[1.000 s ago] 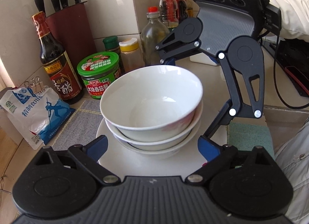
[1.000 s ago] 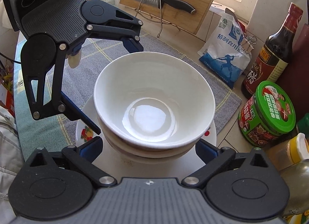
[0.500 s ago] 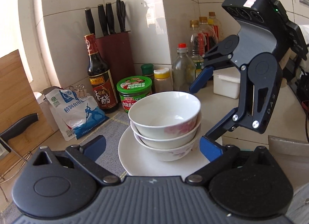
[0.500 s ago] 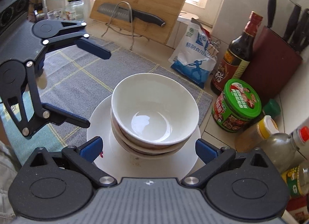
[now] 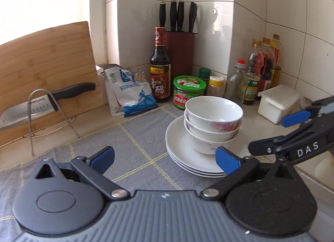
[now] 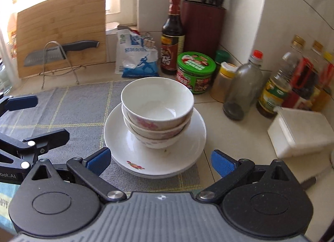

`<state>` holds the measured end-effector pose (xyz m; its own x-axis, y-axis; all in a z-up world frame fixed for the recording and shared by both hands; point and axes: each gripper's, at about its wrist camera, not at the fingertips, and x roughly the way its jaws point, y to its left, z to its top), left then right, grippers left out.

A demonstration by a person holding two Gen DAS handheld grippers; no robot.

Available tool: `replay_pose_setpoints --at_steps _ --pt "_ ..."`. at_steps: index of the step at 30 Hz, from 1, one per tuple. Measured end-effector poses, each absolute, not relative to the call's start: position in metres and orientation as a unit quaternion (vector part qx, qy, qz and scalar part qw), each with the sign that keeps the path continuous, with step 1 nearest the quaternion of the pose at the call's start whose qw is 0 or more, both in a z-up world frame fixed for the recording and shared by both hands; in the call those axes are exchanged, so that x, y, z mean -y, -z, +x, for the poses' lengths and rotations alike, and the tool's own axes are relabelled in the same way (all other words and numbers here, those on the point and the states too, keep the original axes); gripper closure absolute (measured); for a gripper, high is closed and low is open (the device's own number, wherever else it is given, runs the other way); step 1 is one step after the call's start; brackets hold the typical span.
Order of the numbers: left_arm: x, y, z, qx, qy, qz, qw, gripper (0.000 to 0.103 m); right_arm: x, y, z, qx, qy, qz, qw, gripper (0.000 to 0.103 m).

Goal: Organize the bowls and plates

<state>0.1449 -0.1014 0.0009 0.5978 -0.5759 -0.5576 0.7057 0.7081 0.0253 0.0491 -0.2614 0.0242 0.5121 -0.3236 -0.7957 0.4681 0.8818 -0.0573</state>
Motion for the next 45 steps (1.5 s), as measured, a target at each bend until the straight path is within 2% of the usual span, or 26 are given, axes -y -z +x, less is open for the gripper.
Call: replay_pose_setpoints --at_steps 4,19,45 --pt "0.094 -0.014 0.137 -0.29 0.349 0.125 0.883 0.001 0.242 -0.035 0.032 -0.414 0.28 0.118 0.858 0.0" --pt "0.085 -0.042 0.122 -0.291 0.33 0.117 0.89 0.001 0.205 -0.066 0.009 -0.368 0.339 0.107 0.859 0.0" --pt "0.089 -0.041 0.128 -0.298 0.3 0.117 0.898 0.001 0.21 -0.064 0.017 -0.365 0.33 0.118 0.862 0.0"
